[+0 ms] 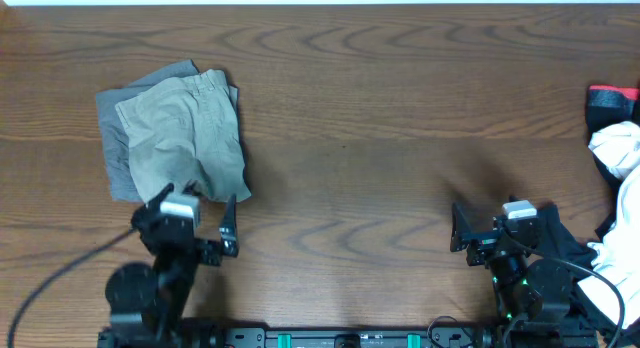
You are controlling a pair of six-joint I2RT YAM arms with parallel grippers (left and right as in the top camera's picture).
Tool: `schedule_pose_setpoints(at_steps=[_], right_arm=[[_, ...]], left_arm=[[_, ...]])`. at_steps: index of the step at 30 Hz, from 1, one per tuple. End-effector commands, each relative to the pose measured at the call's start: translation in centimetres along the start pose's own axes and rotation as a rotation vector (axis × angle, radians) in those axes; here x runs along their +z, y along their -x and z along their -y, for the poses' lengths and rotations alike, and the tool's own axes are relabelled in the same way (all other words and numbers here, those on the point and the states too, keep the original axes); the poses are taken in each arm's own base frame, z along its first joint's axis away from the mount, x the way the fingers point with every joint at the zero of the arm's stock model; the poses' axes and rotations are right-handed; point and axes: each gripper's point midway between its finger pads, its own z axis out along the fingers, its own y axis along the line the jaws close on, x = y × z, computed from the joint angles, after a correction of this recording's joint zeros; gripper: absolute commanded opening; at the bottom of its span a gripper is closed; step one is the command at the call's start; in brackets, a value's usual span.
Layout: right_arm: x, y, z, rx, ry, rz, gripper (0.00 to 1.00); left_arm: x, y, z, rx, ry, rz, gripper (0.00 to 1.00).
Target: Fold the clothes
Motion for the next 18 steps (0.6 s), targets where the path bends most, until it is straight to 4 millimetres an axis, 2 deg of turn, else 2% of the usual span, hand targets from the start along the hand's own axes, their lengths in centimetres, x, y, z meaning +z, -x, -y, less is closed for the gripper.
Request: schedule_pose_setpoints(at_steps=[1,14,18], right_arm=[[0.0,0.0,-0.2,0.008,0.007,0.002,0.99],[0.0,0.0,-0.2,0.008,0.007,0.002,0.99],[0.0,0.0,-0.2,0.008,0.007,0.002,0.99]], left_arm=[[-0.4,-1.2,-0.2,0.021,0.02,0.043,0.98],[2.8,-9.8,-0.3,-0.018,0.004,-0.107,0.98],[3.1,-9.9,-0.5,-0.017,0.01,-0.094,0.98]])
